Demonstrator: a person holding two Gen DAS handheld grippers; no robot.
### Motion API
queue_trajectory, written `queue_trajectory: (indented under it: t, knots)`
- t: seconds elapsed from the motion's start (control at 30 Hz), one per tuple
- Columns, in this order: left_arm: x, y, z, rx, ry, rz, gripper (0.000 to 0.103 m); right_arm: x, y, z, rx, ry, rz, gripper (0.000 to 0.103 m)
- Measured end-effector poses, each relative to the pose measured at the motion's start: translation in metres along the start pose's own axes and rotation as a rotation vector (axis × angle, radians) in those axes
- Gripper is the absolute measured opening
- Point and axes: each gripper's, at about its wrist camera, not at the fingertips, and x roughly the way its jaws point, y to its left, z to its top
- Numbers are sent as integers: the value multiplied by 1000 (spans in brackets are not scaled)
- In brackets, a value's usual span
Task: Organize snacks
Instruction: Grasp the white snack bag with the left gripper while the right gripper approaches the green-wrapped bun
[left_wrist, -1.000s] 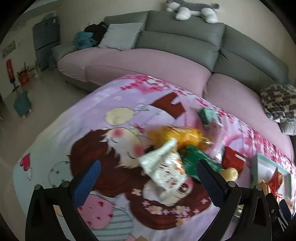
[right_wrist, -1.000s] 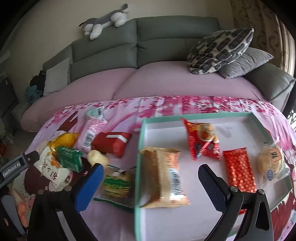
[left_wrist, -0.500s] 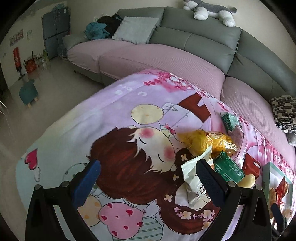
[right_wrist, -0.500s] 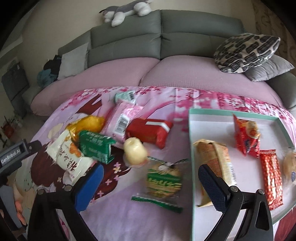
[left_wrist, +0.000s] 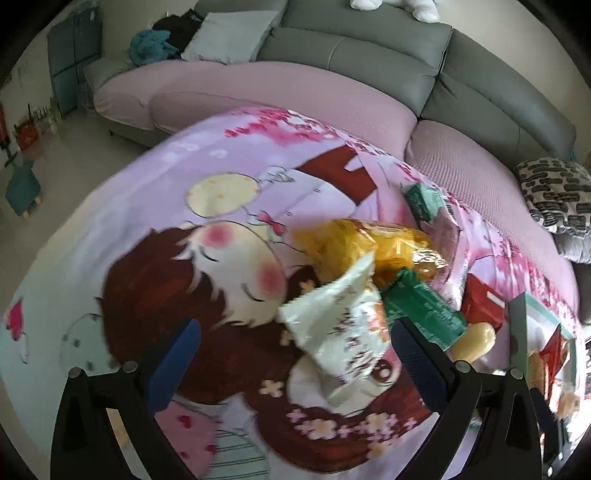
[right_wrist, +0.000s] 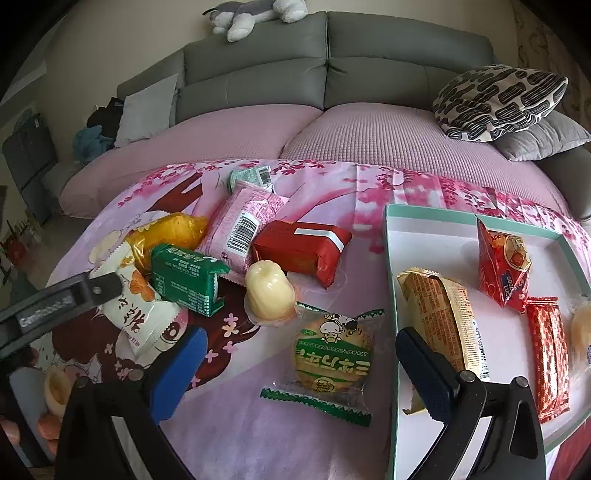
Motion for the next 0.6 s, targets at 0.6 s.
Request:
queue_trajectory:
  t: [0.6]
  knots:
    - [35, -19, 8, -52, 68, 72, 101, -6, -22, 3, 38, -16, 0, 103]
